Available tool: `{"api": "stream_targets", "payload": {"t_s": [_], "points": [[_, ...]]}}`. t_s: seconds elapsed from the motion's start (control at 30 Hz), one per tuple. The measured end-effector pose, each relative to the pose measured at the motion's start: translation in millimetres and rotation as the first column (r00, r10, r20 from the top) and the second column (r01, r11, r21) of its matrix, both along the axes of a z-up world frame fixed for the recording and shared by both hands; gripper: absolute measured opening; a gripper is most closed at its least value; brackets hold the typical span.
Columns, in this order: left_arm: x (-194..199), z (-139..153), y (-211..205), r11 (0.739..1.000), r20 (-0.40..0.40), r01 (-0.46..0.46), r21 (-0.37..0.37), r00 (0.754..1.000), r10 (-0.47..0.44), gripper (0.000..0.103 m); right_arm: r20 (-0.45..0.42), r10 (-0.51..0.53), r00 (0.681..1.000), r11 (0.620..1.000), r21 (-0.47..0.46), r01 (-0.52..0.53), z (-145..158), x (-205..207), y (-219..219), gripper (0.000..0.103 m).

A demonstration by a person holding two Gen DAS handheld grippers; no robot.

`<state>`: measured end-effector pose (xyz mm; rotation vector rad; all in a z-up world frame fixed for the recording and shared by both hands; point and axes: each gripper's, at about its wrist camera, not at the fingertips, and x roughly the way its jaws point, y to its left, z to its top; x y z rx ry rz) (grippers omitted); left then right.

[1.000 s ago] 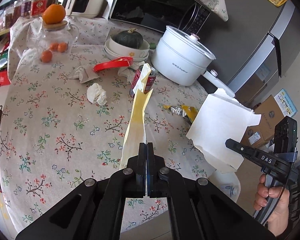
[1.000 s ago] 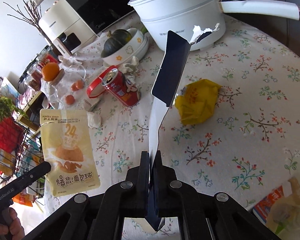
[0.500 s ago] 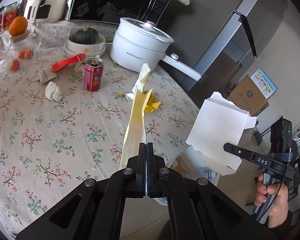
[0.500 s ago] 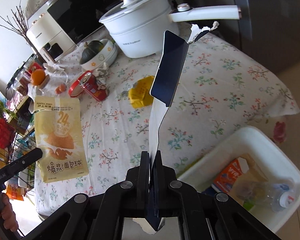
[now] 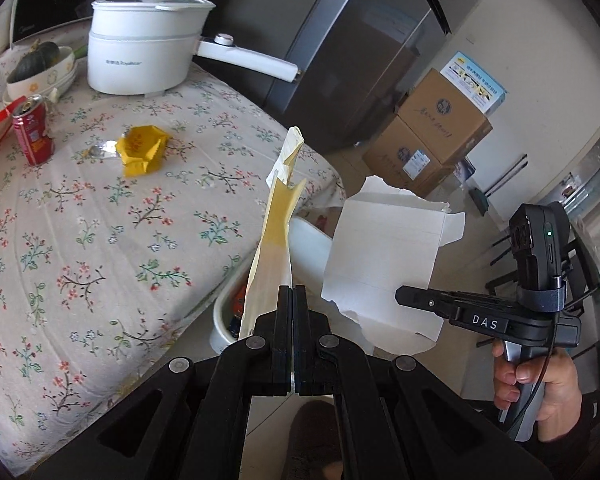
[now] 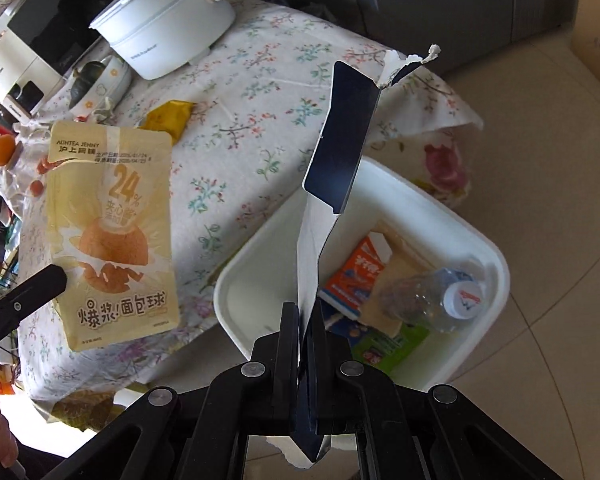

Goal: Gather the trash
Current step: 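Drop the white paper and yellow bag into the bin, opening both tools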

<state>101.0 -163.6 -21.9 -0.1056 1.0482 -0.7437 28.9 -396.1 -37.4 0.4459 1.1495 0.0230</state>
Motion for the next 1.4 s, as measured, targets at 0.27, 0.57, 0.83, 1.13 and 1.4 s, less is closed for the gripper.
{"api": "stream_targets", "payload": {"t_s": [0.27,0.57,0.83,1.13,1.4], "points": [[1,-47,-44,0.995,-0.087,0.067,0.068,0.994,-0.061,0.0,-0.086,-0.014,0.996,1.0,0.018,0.016,-23,-3,-17,0.003],[5,-75,-54,0.981,-0.125,0.107,0.159,0.988,-0.088,0.001,-0.116,-0.018,0.993,1.0,0.001,0.019,-31,-2,-17,0.008],[7,-61,-34,0.961,-0.024,0.063,0.271,0.998,-0.059,0.066,-0.105,-0.05,0.993,0.999,-0.003,0.05,-26,2,-20,0.037],[28,-64,16,0.955,-0.032,-0.036,0.295,0.998,0.047,0.071,-0.074,-0.042,0.996,0.997,-0.064,0.038,-21,22,-2,0.064],[53,-64,79,0.933,0.001,-0.175,0.314,0.983,0.185,0.079,-0.029,0.028,0.999,0.995,-0.097,-0.03,-30,63,39,0.073]]}}
